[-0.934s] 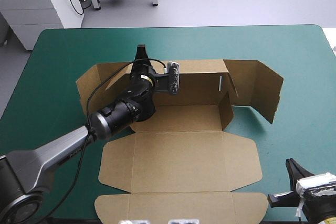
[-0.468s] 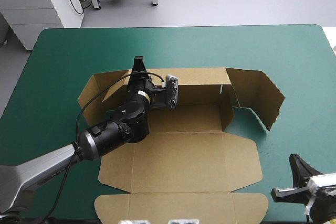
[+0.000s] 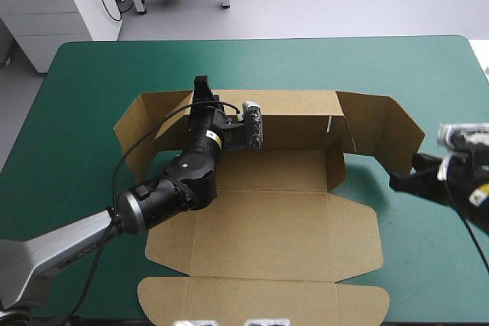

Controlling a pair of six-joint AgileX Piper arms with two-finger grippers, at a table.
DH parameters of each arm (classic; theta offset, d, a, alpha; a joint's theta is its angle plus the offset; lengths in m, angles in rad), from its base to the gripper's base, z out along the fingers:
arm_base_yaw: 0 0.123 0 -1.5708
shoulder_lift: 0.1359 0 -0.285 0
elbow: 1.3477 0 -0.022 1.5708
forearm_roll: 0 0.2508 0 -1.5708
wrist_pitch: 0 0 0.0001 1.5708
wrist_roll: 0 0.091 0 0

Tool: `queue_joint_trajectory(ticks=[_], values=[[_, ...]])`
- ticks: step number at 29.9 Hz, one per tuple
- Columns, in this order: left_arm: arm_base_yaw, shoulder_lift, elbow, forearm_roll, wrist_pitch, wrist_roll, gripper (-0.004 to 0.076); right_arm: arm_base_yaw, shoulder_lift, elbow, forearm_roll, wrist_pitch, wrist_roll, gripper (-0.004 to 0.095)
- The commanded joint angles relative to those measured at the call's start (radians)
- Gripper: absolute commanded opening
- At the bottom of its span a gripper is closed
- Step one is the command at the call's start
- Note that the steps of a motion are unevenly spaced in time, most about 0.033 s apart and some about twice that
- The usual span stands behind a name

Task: Fold the box

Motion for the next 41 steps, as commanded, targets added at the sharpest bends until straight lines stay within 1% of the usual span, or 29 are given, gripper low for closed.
queue_joint_trajectory(ticks=[1, 4, 6, 10, 12, 20, 24, 29, 32, 41], values=[[-0.008, -0.027, -0.029, 0.072, -0.004, -0.054, -0.0009, 0.002, 0.185, -0.186, 0.012, 0.017, -0.034, -0.0020], [-0.008, -0.010, -0.028, 0.075, -0.002, -0.068, -0.0009, 0.002, 0.324, -0.340, 0.012, 0.080, -0.043, -0.0020], [-0.008, 0.001, -0.027, 0.094, -0.002, -0.105, -0.0009, 0.002, 0.402, -0.423, 0.012, 0.106, -0.046, -0.0020], [-0.008, 0.017, 0.001, 0.173, -0.002, -0.185, -0.0008, 0.002, 0.494, -0.525, 0.012, 0.119, -0.046, -0.0020], [-0.008, 0.017, 0.029, 0.203, -0.002, -0.201, -0.0008, 0.002, 0.520, -0.550, 0.012, 0.115, -0.046, -0.0020], [-0.010, 0.017, 0.139, 0.326, 0.007, -0.273, -0.0008, 0.001, 0.611, -0.565, -0.005, 0.029, -0.042, -0.0020], [-0.010, 0.017, 0.149, 0.336, 0.016, -0.277, -0.0008, 0.001, 0.686, -0.565, -0.014, -0.034, -0.042, -0.0020], [-0.010, 0.017, 0.149, 0.373, 0.044, -0.277, -0.0008, 0.001, 0.770, -0.565, -0.014, -0.054, -0.042, -0.0020], [-0.010, 0.017, 0.149, 0.371, 0.054, -0.277, -0.0008, 0.001, 0.793, -0.567, -0.004, 0.001, -0.022, -0.0020], [-0.010, 0.017, 0.149, 0.371, 0.057, -0.277, -0.0008, 0.001, 0.784, -0.560, 0.010, 0.230, -0.025, -0.0020]])
